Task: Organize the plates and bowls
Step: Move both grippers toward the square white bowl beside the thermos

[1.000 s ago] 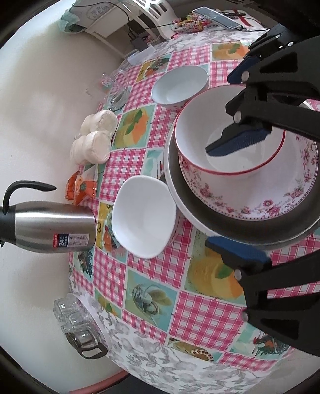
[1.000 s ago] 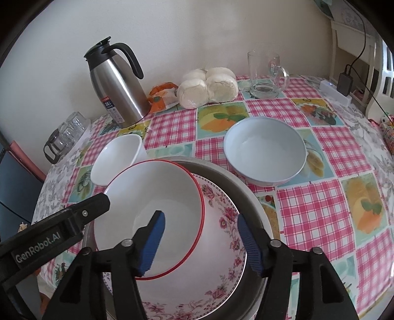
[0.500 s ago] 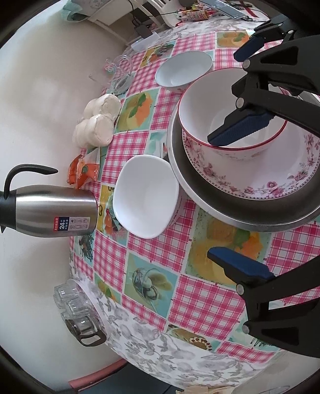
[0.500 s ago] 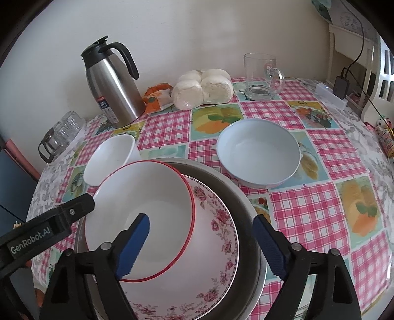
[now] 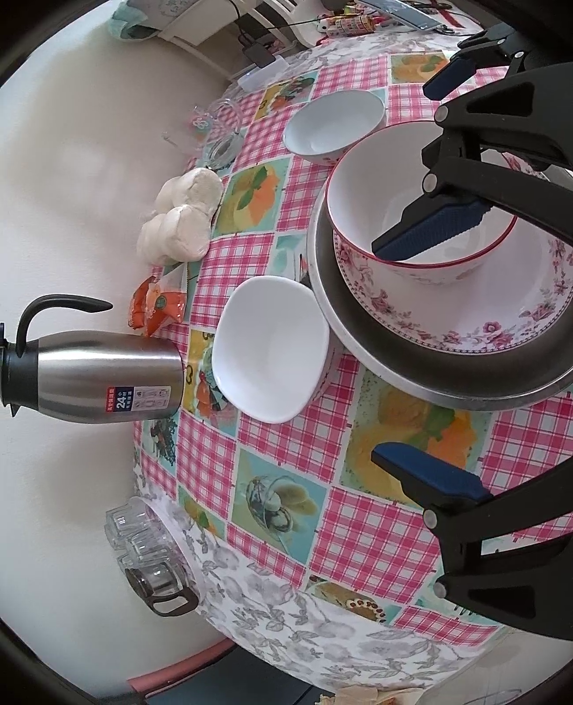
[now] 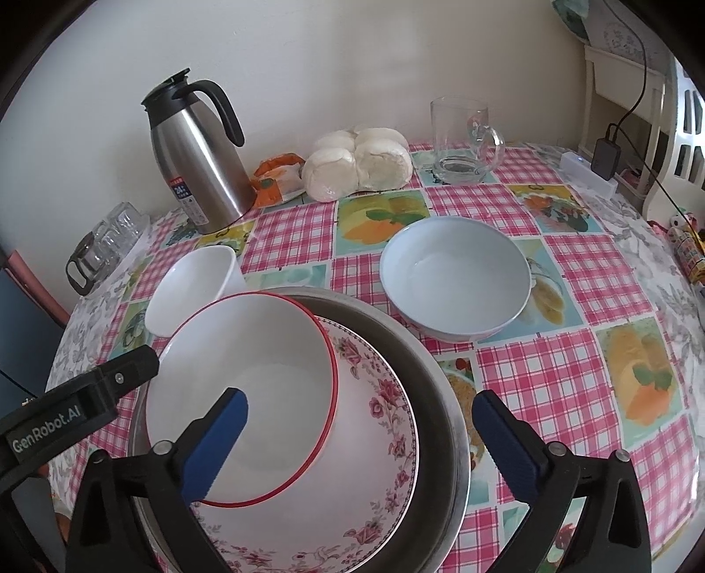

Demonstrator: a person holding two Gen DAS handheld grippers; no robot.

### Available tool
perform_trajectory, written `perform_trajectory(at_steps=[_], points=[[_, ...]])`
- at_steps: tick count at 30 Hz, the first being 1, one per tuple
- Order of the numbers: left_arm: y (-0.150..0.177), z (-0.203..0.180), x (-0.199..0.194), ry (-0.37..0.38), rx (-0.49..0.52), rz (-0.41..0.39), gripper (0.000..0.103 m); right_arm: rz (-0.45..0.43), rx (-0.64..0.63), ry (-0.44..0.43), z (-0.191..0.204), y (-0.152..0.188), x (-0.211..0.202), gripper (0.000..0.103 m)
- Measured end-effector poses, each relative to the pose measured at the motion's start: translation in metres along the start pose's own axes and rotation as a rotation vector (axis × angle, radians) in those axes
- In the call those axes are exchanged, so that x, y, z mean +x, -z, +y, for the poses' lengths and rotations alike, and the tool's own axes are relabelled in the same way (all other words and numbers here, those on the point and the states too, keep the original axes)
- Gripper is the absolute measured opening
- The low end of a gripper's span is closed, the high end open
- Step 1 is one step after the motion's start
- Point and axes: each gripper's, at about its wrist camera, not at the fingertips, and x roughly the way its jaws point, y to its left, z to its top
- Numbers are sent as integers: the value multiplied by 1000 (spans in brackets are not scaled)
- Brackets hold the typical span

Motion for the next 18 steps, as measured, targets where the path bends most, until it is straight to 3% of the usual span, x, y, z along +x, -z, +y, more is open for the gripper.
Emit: perform_trajectory(at_steps=[2, 10, 18], points=[[0, 0, -1, -10, 6, -12, 96, -3, -3, -3, 0, 0, 0, 103], [-8, -3, -1, -21, 31, -51, 96, -20, 9, -9, -1, -2, -3, 103], [-36, 0, -12, -14, 29, -116, 96, -77, -17, 6, 4, -19, -17, 103]])
